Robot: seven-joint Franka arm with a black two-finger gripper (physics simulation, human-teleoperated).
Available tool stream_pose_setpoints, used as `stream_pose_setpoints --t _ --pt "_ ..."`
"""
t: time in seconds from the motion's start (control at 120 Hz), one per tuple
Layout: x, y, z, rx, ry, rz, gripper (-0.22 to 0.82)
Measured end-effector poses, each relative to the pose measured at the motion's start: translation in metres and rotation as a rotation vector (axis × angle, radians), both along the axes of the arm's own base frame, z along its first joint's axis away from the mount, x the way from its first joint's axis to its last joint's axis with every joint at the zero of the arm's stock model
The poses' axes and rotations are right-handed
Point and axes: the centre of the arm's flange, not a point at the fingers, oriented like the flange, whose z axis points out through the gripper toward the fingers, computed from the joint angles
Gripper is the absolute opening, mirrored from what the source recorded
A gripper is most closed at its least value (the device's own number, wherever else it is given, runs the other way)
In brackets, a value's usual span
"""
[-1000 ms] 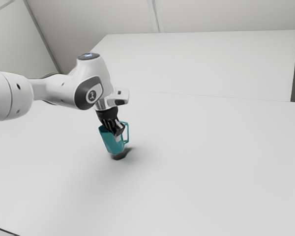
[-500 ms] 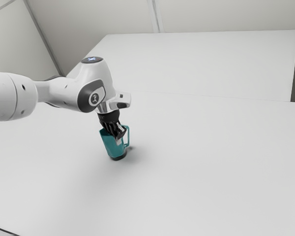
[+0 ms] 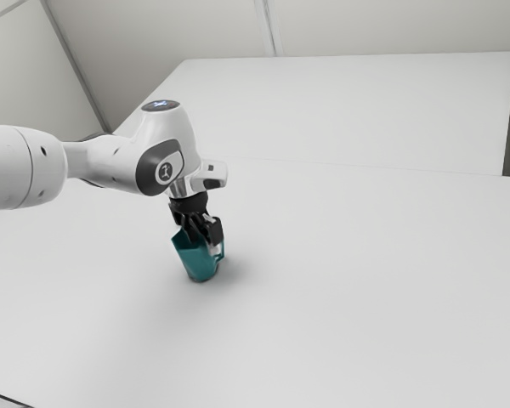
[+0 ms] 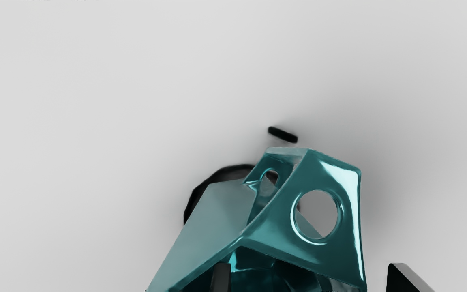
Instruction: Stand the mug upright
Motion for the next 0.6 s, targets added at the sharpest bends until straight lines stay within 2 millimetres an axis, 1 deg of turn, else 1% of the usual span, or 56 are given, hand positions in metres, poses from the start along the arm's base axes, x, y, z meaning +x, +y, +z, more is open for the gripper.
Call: stream_pose_setpoints --t 0.1,0.158,0.2,0.325,0.383,0.542,0.567,0.6 --pt "0.002 0.000 0.005 -0.002 -0.007 0.000 0.47" --pt "0.004 -0.001 0.014 -0.003 -0.022 -0.003 0.50" --pt "0.006 -0.004 0.024 -0.005 -0.035 -0.007 0.52" --pt "0.019 -0.016 0.070 -0.017 -0.077 -0.022 0.56" --pt "0.026 -0.021 0.098 -0.022 -0.095 -0.023 0.57" --pt "0.034 -0.020 0.164 -0.031 -0.123 0.014 0.59" --pt "0.034 -0.019 0.171 -0.033 -0.123 0.020 0.59" --pt "0.033 -0.019 0.175 -0.035 -0.115 0.028 0.59"
